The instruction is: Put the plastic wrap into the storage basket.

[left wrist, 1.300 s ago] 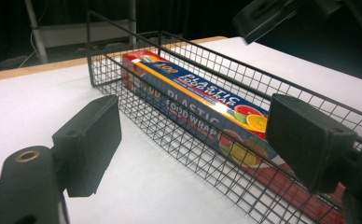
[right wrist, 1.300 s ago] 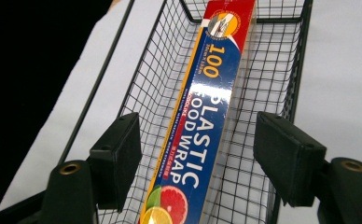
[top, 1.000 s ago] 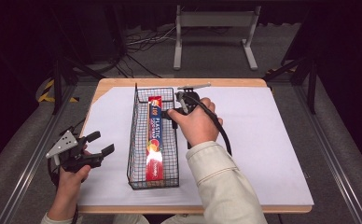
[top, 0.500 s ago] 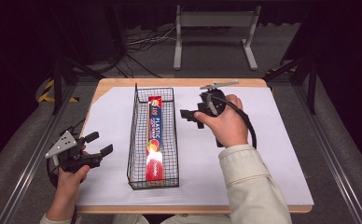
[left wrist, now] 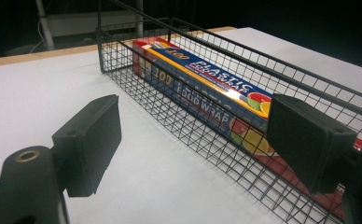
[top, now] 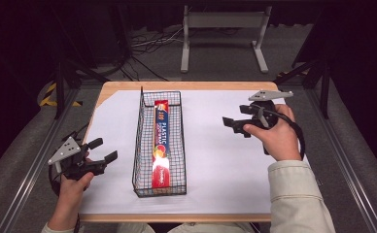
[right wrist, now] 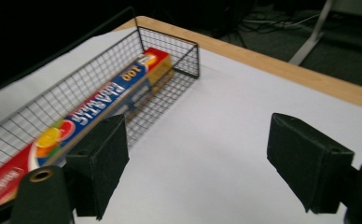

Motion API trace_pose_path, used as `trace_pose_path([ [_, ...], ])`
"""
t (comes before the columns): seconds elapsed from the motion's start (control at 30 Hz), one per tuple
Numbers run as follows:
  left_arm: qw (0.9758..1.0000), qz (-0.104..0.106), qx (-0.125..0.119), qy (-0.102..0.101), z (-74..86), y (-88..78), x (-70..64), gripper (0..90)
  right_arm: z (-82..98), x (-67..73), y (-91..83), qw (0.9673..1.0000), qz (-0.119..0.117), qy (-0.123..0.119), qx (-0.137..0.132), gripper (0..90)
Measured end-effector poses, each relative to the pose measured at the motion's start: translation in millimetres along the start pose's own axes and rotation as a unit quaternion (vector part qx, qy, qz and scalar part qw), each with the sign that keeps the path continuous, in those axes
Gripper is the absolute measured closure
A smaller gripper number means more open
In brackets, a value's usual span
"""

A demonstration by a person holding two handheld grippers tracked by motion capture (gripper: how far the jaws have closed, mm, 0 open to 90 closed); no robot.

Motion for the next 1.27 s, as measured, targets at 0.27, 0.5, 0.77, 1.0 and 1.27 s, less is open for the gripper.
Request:
trace_pose_path([
  [0.27, 0.9999, 0.002, 0.014, 0.004, 5.1, 7.9, -3.0, 19.0, 35.4, -38.9, -13.9, 0.9981, 0.02, -0.046, -0.035, 19.4],
  [0.5, 0.9996, 0.003, 0.026, 0.004, 10.8, 12.5, -3.1, 18.9, 63.4, -56.8, -14.2, 0.9974, 0.026, -0.045, -0.05, 19.4],
  [0.77, 0.9995, 0.005, 0.032, 0.0, 18.1, 16.7, -0.4, 18.8, 106.5, -70.0, -7.4, 0.9975, 0.026, -0.049, -0.043, 19.5],
  [1.0, 0.9993, -0.004, 0.037, 0.006, 19.6, 18.4, 0.9, 18.1, 136.7, -68.2, 0.9, 0.9988, 0.02, -0.03, -0.033, 20.3],
  [1.27, 0.9991, -0.002, 0.042, 0.004, 22.1, 18.5, 3.3, 18.1, 140.6, -65.8, -2.9, 0.9989, 0.007, -0.035, -0.031, 20.3],
])
Point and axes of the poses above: each handheld gripper's, and its own axes: y roughly forward along the jaws, z roughly out of its underside, x roughly to its left, the point moved 8 cm from there along y, roughly forward along the jaws, and after that the axes turned 1 degree about -y, right-handed, at the moved point
